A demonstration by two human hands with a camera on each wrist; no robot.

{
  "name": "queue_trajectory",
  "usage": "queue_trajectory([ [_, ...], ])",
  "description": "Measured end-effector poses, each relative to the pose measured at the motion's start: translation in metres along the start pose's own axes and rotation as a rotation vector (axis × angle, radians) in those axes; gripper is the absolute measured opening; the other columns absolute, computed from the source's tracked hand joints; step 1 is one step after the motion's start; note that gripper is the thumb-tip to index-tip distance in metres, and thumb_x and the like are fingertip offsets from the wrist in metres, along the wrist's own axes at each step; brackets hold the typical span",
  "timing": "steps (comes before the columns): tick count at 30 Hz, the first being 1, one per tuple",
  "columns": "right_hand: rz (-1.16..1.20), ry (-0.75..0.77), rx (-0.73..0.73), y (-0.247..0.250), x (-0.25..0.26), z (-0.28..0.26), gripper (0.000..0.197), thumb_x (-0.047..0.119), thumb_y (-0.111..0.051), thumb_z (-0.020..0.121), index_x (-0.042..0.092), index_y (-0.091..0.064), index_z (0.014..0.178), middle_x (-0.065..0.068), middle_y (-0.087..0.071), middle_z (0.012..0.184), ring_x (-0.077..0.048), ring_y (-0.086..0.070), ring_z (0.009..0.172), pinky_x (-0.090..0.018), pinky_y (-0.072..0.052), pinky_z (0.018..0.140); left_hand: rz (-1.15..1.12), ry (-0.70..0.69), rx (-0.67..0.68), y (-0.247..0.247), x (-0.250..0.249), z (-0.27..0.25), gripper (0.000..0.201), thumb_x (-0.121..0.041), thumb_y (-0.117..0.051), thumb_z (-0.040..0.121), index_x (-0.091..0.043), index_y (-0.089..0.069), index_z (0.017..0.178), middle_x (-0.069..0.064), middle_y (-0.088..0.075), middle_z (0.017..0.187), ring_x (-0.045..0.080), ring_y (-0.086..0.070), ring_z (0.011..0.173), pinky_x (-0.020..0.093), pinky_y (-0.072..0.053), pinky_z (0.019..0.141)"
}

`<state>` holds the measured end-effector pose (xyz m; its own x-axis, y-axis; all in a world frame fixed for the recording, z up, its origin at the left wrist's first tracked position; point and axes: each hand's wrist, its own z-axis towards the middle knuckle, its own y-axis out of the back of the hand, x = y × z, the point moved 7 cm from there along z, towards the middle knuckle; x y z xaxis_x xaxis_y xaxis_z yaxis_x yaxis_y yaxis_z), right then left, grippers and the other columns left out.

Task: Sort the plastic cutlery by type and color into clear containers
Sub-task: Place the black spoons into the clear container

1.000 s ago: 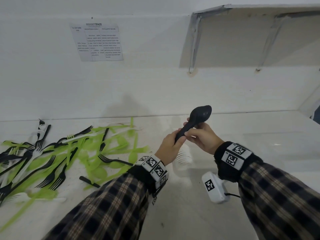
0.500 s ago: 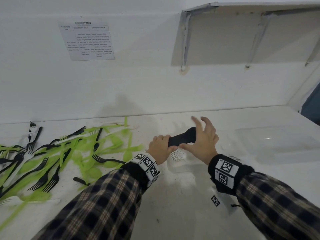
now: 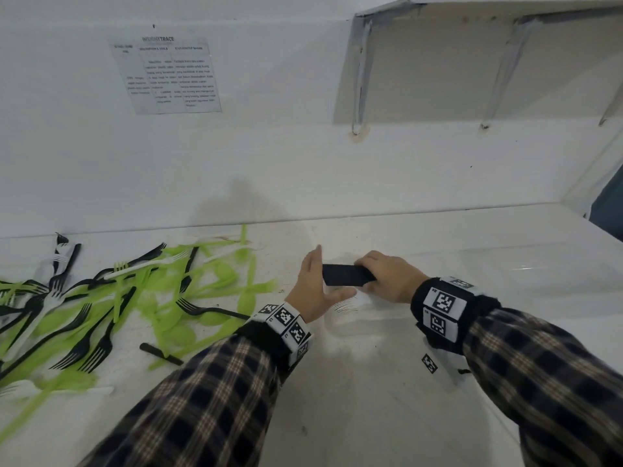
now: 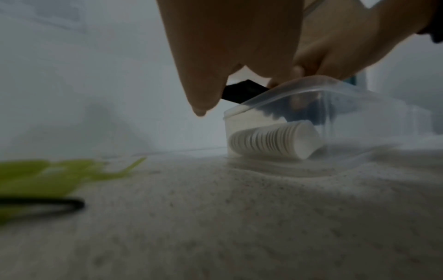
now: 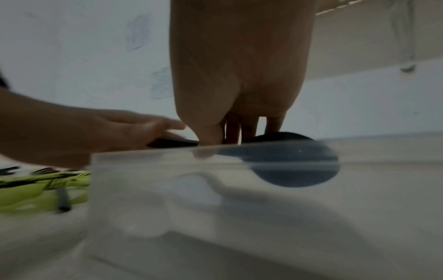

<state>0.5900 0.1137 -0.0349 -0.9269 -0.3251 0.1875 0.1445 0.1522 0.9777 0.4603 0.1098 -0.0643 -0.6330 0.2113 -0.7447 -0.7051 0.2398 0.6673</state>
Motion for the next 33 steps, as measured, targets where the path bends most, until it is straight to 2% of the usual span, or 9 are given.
queue_trajectory([
  [2,0.015,-0.045,0.029,-0.004,-0.010,0.003,0.040,0.023,-0.053,0.090,0.016,-0.048,0.129,-0.005,-0.049,0.125,-0.024,-0.053,0.110,-0.033,-0.040,0.097,-0.092,0.081,0.083,-0.008,0.004,-0.002,0.115,-0.039,-0.071,0.080,-0.003,0.013,0.148,0.006,0.001,0.159,0.014,-0.003,0.145,0.017,-0.010,0.108],
  [4,0.046,-0.068,0.065,-0.008,-0.015,0.007,0.039,0.022,-0.054,0.089,0.017,-0.049,0.128,-0.004,-0.048,0.123,-0.024,-0.053,0.110,-0.036,-0.042,0.097,-0.133,0.115,0.166,-0.016,0.005,-0.004,0.121,-0.035,-0.075,0.077,-0.003,0.020,0.146,0.003,-0.004,0.158,0.012,-0.007,0.145,0.012,-0.011,0.103],
  [10,0.045,-0.063,0.093,-0.013,-0.019,0.011,0.039,0.019,-0.053,0.090,0.015,-0.049,0.129,-0.005,-0.046,0.124,-0.024,-0.051,0.110,-0.038,-0.041,0.098,-0.202,0.173,0.236,-0.023,0.011,-0.001,0.137,-0.031,-0.084,0.066,-0.009,0.027,0.145,0.002,0.001,0.159,0.009,-0.003,0.144,0.015,-0.011,0.106],
  [17,-0.120,-0.069,0.117,-0.014,-0.018,0.015,0.030,0.022,-0.050,0.090,0.016,-0.053,0.120,-0.003,-0.049,0.117,-0.024,-0.056,0.101,-0.038,-0.048,0.089,-0.176,0.198,0.238,-0.022,0.013,0.000,0.136,-0.036,-0.085,0.063,-0.014,0.019,0.148,0.001,-0.007,0.159,0.014,-0.013,0.145,0.027,-0.017,0.116],
  [21,-0.193,-0.085,0.156,-0.015,-0.016,0.018,0.026,0.022,-0.049,0.090,0.016,-0.058,0.113,-0.004,-0.052,0.113,-0.024,-0.056,0.101,-0.034,-0.048,0.083,-0.192,0.199,0.246,-0.023,0.012,-0.001,0.133,-0.034,-0.084,0.066,-0.014,0.018,0.148,0.000,-0.004,0.159,0.013,-0.010,0.145,0.021,-0.015,0.111],
  [24,-0.204,-0.104,0.173,-0.014,-0.014,0.020,0.021,0.020,-0.050,0.088,0.015,-0.059,0.107,-0.005,-0.055,0.107,-0.023,-0.057,0.094,-0.034,-0.049,0.078,-0.184,0.196,0.246,-0.022,0.010,-0.002,0.131,-0.033,-0.083,0.068,-0.012,0.018,0.148,0.000,-0.005,0.159,0.013,-0.010,0.145,0.017,-0.015,0.106],
  [28,-0.153,-0.082,0.153,-0.011,-0.010,0.018,0.033,0.018,-0.051,0.087,0.017,-0.053,0.120,-0.005,-0.057,0.112,-0.024,-0.058,0.102,-0.035,-0.049,0.083,-0.184,0.202,0.234,-0.021,0.010,-0.003,0.130,-0.032,-0.083,0.068,-0.012,0.017,0.149,-0.001,-0.010,0.157,0.012,-0.013,0.143,0.014,-0.015,0.102],
  [33,-0.001,-0.026,0.115,-0.010,-0.003,0.019,0.037,0.016,-0.061,0.082,0.018,-0.062,0.119,0.000,-0.051,0.117,-0.021,-0.054,0.106,-0.036,-0.046,0.090,-0.186,0.211,0.239,-0.022,0.009,-0.004,0.132,-0.033,-0.083,0.068,-0.012,0.019,0.148,-0.001,-0.010,0.158,0.012,-0.014,0.144,0.017,-0.017,0.104],
])
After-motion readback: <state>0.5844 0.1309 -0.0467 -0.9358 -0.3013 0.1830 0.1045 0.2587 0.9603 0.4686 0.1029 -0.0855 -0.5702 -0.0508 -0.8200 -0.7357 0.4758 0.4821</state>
